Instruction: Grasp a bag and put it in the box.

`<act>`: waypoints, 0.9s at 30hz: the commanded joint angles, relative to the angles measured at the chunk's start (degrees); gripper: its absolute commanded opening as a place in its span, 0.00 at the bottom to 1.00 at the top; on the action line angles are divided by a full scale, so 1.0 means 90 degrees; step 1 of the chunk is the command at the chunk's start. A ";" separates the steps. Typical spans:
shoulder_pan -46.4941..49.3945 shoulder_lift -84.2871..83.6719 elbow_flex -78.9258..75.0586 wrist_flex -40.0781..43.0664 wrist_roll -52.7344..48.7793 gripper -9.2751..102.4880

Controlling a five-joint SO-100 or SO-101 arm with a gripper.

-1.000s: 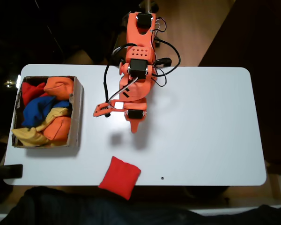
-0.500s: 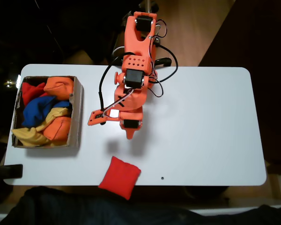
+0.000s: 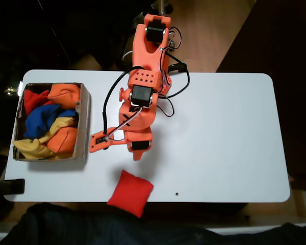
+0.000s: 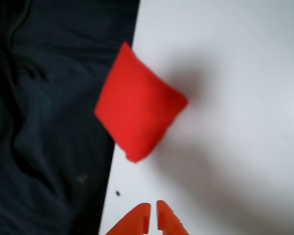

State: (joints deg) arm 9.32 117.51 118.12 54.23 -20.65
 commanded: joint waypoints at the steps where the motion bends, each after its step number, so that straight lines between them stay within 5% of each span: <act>1: 0.0088 -0.0166 -0.0508 -0.0078 -0.0049 0.09; 27: 0.0068 -0.2715 -0.3574 0.1309 0.1133 0.09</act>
State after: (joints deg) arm 10.46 93.34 91.05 64.51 -11.51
